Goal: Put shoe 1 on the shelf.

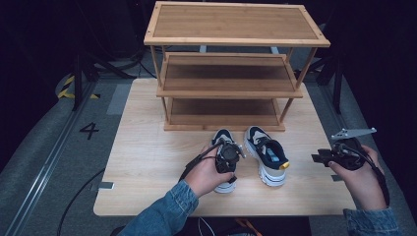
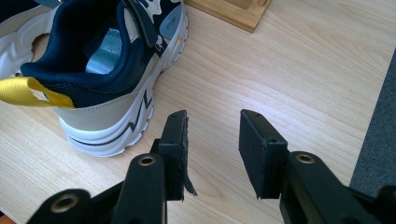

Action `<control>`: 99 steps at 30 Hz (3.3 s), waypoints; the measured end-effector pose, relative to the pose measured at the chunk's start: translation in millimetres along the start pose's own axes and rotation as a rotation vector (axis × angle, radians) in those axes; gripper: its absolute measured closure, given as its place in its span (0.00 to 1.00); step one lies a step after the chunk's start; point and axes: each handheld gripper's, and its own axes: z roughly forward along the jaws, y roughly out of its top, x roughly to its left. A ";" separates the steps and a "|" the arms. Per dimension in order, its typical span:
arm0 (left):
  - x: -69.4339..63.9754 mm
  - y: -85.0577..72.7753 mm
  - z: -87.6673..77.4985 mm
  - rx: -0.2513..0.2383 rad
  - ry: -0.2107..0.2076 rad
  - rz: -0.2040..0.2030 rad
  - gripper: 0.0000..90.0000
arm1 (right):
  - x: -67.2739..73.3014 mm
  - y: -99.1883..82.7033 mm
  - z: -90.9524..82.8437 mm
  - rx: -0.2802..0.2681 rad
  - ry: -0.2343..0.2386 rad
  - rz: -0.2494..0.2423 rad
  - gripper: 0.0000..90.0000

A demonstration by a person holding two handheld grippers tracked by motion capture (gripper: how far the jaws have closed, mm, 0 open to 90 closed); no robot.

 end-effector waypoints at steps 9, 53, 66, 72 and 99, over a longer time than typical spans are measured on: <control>1.5 -0.2 -1.2 0.004 -0.032 0.011 0.74 | 1.1 0.6 1.4 0.004 0.003 -0.001 0.71; 116.5 20.8 -26.1 -0.152 0.098 0.013 0.74 | 1.0 2.2 13.1 0.026 0.014 0.001 0.71; 126.9 26.2 -16.2 -0.140 0.168 0.017 0.69 | 0.0 1.4 13.7 0.025 0.018 0.003 0.71; 118.4 26.9 -27.9 -0.221 0.202 -0.010 0.42 | 0.7 1.7 13.5 0.023 0.018 0.001 0.71; 82.5 -19.6 -32.7 -0.233 0.215 -0.183 0.89 | 4.4 4.2 14.2 0.024 0.015 -0.010 0.70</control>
